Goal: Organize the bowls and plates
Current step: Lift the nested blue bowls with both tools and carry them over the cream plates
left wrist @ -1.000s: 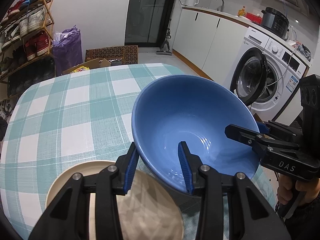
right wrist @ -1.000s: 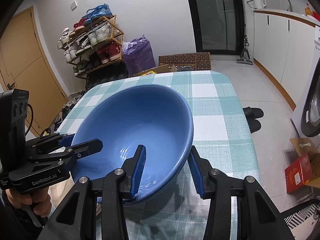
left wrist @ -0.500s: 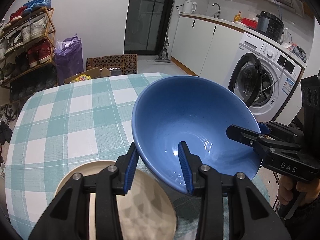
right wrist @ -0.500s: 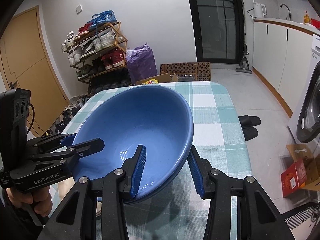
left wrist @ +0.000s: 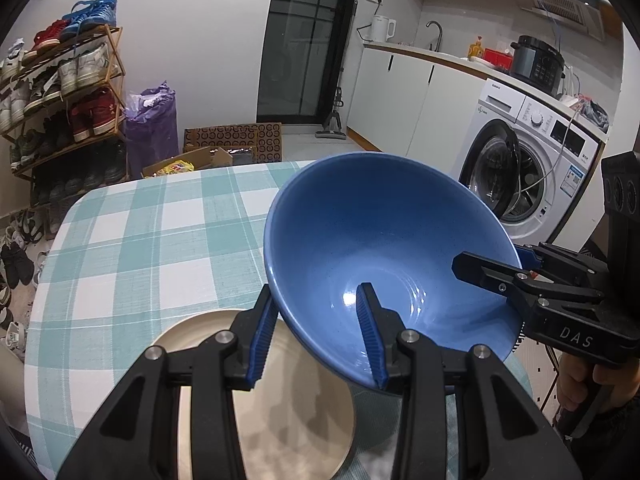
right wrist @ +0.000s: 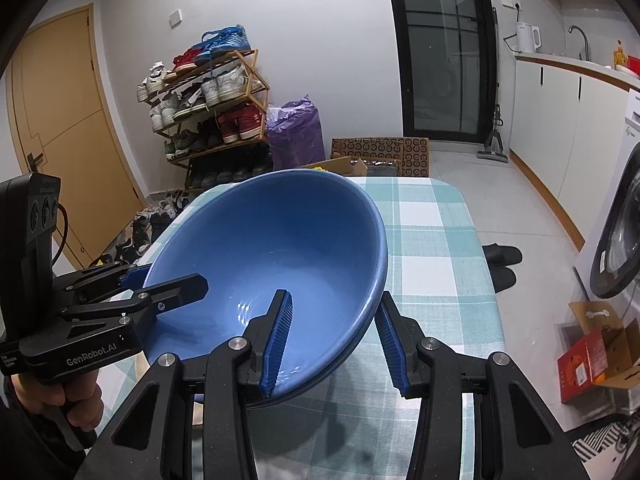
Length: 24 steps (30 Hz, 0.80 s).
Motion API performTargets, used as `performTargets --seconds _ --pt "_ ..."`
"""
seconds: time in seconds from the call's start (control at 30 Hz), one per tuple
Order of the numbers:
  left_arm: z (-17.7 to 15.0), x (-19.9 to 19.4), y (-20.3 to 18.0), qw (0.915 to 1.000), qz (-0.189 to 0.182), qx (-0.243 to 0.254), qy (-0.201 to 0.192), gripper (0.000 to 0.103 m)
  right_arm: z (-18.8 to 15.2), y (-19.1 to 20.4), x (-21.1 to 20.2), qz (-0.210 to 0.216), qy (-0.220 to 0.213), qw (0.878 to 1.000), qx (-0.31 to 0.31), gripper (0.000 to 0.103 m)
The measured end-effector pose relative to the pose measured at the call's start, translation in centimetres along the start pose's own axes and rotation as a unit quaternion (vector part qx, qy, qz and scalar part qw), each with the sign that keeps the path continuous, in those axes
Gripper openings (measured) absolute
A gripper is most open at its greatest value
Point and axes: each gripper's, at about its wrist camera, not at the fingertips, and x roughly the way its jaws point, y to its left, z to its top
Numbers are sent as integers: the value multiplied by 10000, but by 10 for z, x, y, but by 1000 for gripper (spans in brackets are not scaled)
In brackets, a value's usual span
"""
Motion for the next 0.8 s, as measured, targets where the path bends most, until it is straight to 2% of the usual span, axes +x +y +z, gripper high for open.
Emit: performTargets --seconds 0.8 --pt "-21 -49 47 9984 416 -324 -218 39 7 71 11 367 -2 9986 -381 45"
